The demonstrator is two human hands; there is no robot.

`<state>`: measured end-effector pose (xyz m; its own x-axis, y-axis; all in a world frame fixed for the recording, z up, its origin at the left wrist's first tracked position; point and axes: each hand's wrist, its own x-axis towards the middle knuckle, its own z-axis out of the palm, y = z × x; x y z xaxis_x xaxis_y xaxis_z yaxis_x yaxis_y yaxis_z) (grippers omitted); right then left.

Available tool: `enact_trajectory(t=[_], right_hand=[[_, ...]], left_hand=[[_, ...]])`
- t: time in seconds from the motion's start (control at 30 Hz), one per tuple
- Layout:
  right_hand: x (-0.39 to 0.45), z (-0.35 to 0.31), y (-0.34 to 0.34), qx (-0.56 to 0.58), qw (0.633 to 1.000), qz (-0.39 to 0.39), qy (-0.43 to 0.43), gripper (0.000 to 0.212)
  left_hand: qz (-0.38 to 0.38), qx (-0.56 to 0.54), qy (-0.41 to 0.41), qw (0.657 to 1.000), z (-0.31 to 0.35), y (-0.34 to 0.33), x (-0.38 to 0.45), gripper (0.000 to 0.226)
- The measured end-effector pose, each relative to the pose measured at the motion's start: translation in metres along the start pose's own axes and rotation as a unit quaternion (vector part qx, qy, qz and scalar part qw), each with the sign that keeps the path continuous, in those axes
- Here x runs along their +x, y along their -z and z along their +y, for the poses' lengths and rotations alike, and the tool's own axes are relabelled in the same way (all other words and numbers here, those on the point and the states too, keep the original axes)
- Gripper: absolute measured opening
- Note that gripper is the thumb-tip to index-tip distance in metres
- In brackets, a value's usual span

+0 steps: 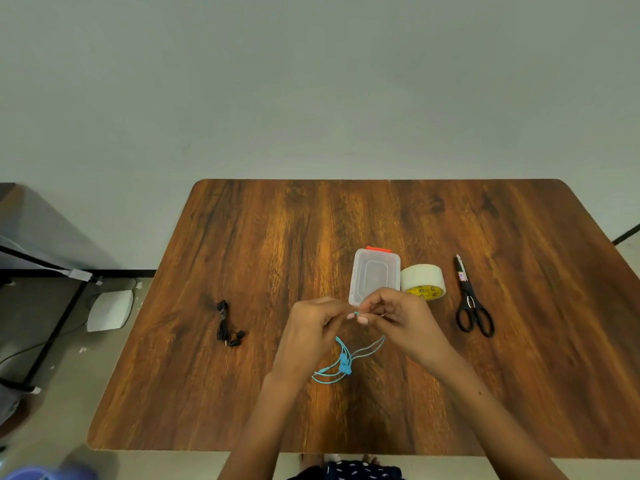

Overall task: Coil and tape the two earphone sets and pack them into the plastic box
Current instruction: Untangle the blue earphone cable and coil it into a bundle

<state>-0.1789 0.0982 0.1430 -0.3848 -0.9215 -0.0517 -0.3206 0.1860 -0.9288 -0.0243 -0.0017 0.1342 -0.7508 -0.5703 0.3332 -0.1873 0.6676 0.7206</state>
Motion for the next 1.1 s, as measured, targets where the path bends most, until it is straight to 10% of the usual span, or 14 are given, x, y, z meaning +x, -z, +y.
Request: enact_trajectory(t=[0.27, 0.7, 1.1], right_hand=[[-0.018, 0.019, 0.029, -0.032, 0.998, 0.011, -0.046, 0.013], [-0.005, 0.011, 0.01, -0.084, 0.996, 0.012, 0.002, 0.008], [-0.012, 0.027, 0.016, -0.127, 0.991, 0.034, 0.028, 0.012]], left_hand=[[0.098, 0.043, 0.015, 0.994, -0.034, 0.031, -0.009, 0.011], [-0.083, -0.011, 0.02, 0.996, -0.006, -0.007, 0.001, 0.037], [-0.041, -0.001, 0.019, 0.999, -0.025, 0.0, 0.013, 0.01]])
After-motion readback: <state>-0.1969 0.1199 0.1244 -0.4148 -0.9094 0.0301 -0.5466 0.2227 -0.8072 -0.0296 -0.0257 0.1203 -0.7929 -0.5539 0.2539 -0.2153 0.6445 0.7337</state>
